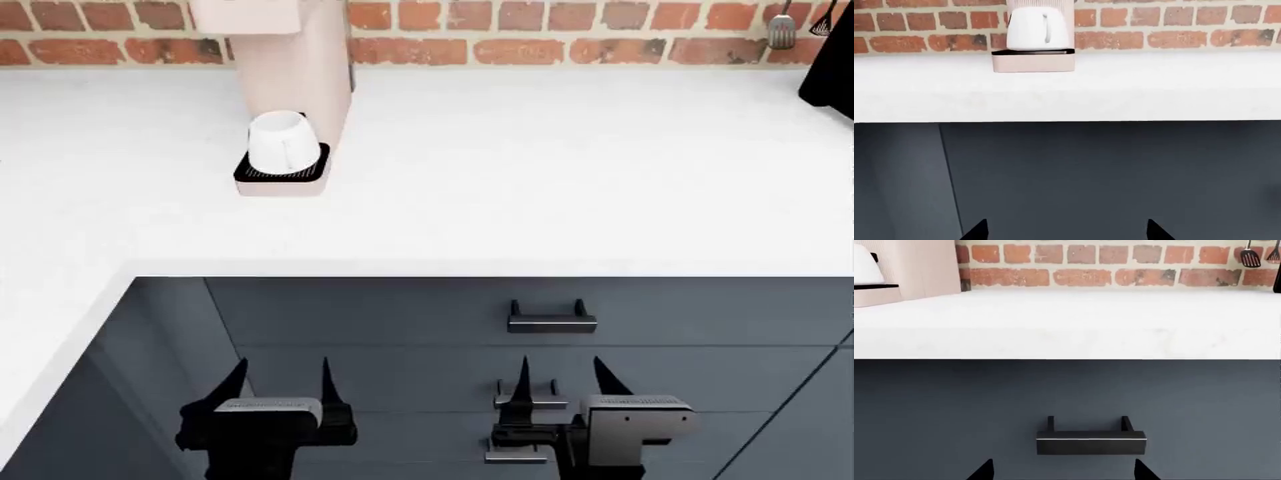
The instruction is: Press the button on the coffee machine to serve coffee.
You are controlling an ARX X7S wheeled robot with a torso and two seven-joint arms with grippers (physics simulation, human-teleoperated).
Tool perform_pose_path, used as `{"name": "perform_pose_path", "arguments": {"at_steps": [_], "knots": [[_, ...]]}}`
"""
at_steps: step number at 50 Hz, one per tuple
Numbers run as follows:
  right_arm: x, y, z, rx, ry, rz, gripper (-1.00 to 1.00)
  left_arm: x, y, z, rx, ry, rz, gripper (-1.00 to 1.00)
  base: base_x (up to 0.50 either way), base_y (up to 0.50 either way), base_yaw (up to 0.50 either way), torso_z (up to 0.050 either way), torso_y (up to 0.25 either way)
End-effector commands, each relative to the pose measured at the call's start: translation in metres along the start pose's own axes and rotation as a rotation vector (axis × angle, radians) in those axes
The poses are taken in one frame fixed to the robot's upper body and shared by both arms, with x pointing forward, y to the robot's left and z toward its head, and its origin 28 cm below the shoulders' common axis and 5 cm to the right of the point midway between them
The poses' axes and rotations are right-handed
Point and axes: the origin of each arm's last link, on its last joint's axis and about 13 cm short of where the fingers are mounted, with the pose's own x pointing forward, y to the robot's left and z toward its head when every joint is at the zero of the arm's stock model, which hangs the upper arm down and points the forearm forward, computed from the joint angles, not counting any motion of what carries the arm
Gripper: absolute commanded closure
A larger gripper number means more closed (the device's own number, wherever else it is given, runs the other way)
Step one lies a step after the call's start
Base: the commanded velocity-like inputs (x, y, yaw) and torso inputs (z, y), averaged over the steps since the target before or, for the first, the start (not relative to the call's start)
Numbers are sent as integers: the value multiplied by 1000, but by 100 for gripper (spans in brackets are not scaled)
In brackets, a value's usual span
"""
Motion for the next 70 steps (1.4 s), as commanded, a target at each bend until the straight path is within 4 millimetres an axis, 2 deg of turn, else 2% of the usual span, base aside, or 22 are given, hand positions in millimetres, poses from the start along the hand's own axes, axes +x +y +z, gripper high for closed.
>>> {"name": "perform_pose_path", "arguments": {"at_steps": [1,37,47,49,50,51,52,53,54,55,56,57,63,68,70], "knots": [[0,0,0,-4,5,-1,-100,-1,-3,3,18,-41,-10,-100,0,0,0,50,0],[1,0,-1,1,10,1,-100,-1,0,3,14,-47,-13,-100,0,0,0,50,0],[1,0,-1,1,11,4,-100,0,-1,1,21,-26,0,-100,0,0,0,2,0],[-2,2,6,16,-19,22,-100,0,2,6,23,-41,54,-100,0,0,0,0,0],[31,-32,65,29,-153,-57,-100,35,16,62,-77,-167,165,-100,0,0,0,0,0],[49,-18,120,23,-324,-7,-100,52,-3,116,-77,-323,89,-100,0,0,0,0,0],[39,-15,143,-64,-347,77,-100,44,-10,140,-63,-350,-41,-100,0,0,0,0,0],[25,-14,160,-73,-353,79,-100,29,-11,157,-62,-351,-53,-100,0,0,0,0,0],[21,-14,161,-80,-264,76,-100,13,-11,169,-54,-342,-73,-100,0,0,0,0,0],[20,-14,154,-80,-132,71,-100,12,-10,160,-39,-198,-78,-100,0,0,0,0,0],[20,-14,155,-79,-122,71,-100,10,-11,150,-28,-51,-79,-100,0,0,0,0,0],[21,-15,158,-85,-124,71,-100,9,-12,146,-22,25,-81,-100,0,0,0,0,0],[23,-18,171,-101,-138,66,-100,11,-9,161,-1,5,-76,-100,0,0,0,0,0],[28,-33,200,-120,-164,31,-100,21,-1,180,28,2,-74,-100,0,0,0,0,0],[29,-37,205,-120,-161,24,-100,25,2,184,24,37,-72,-100,0,0,0,0,0]]}}
